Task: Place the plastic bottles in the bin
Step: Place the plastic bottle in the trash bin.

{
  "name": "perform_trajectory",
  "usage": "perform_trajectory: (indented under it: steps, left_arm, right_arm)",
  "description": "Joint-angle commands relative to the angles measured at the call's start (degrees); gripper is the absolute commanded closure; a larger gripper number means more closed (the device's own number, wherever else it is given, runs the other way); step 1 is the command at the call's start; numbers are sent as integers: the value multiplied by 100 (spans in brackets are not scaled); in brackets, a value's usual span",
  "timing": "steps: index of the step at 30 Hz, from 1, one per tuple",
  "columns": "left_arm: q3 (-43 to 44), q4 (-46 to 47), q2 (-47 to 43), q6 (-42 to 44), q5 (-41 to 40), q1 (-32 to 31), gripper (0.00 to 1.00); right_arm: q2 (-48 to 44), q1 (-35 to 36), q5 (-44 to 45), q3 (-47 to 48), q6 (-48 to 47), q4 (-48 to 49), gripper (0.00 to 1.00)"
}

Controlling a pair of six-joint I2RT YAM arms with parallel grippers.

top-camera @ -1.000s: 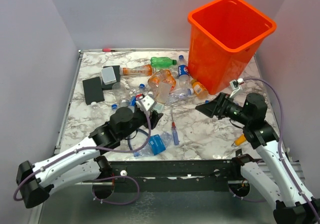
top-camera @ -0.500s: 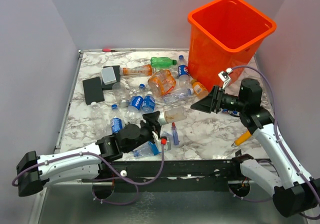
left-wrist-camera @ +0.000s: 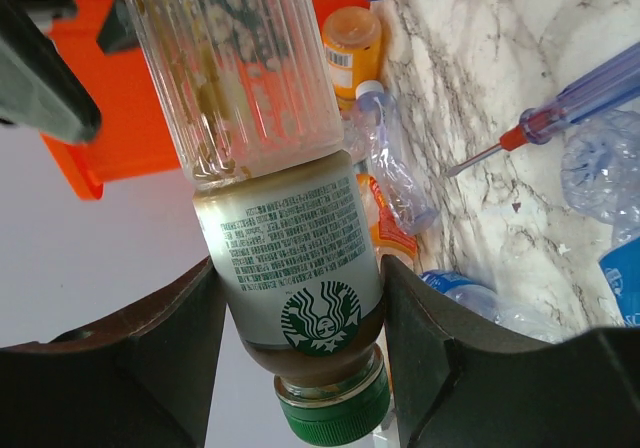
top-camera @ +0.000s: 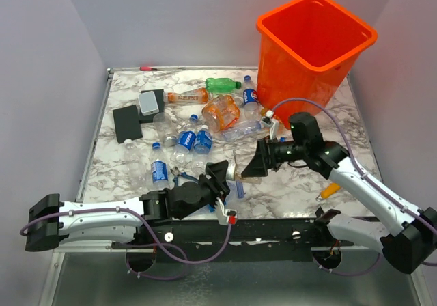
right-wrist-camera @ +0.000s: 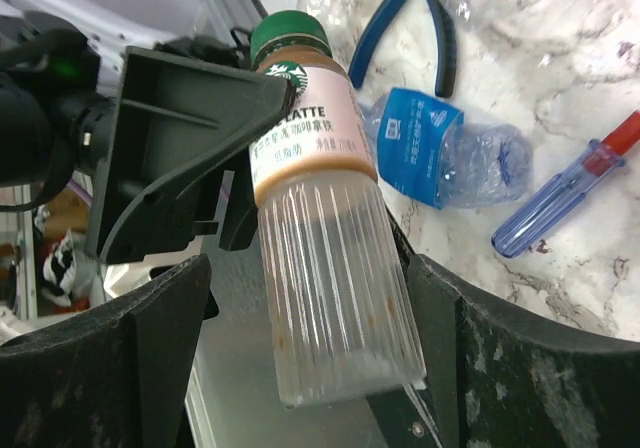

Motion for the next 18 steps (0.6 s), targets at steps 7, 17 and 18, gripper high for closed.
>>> perform_trajectory:
  steps: [7, 17, 18]
  left_arm:
    - [282, -330, -187, 409, -251, -241, 97]
    - [250, -466, -293, 356, -304, -278, 85]
    - [261, -424, -284, 315, -315, -285, 76]
  right_arm:
    - [347, 533, 250, -93, -516, -387, 24]
    - [129, 538, -73, -353, -291, 33, 60]
    - [69, 542, -6, -328, -268, 52, 64]
